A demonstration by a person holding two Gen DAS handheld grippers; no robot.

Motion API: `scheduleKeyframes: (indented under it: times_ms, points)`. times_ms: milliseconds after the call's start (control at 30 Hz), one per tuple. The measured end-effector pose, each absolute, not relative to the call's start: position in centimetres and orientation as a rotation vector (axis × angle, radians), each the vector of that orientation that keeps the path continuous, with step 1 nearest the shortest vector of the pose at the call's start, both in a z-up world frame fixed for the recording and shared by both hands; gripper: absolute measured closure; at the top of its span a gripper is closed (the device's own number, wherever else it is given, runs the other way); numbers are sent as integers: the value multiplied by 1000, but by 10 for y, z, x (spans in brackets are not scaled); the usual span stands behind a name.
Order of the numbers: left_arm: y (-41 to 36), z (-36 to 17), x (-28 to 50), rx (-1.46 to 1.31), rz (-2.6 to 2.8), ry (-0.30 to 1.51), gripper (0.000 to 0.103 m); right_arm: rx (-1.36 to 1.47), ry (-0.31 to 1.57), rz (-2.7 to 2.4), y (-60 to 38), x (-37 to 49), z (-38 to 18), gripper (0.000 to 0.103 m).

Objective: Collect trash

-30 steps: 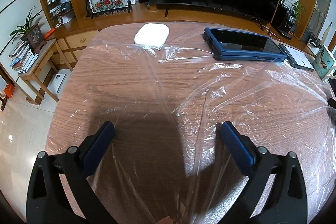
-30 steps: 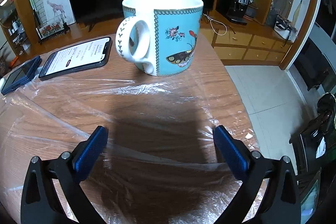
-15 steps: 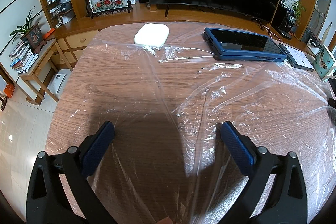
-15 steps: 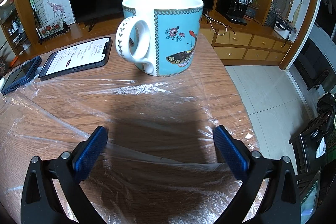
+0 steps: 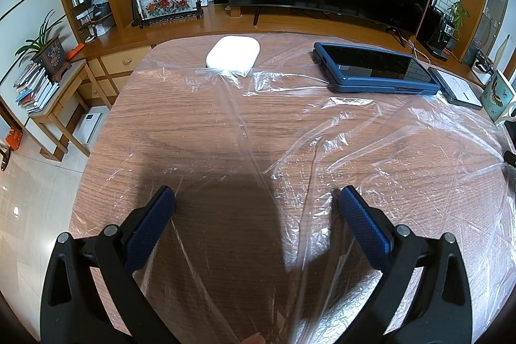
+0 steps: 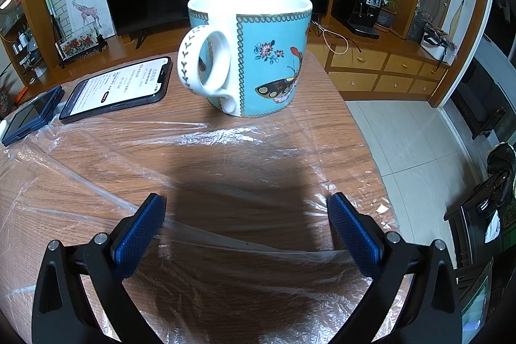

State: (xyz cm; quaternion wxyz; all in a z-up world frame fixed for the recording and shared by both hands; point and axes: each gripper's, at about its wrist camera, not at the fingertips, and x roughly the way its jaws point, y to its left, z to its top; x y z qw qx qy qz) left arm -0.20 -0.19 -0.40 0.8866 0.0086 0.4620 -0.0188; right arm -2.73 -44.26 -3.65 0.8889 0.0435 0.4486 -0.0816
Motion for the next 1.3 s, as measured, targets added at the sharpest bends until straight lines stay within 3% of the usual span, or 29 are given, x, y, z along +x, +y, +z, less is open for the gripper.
scheduleKeyframes:
  times_ms: [1300]
  points:
    - [1,-5,-1,5,-15,961,1,91,932,-169,-443,-27,-36,4]
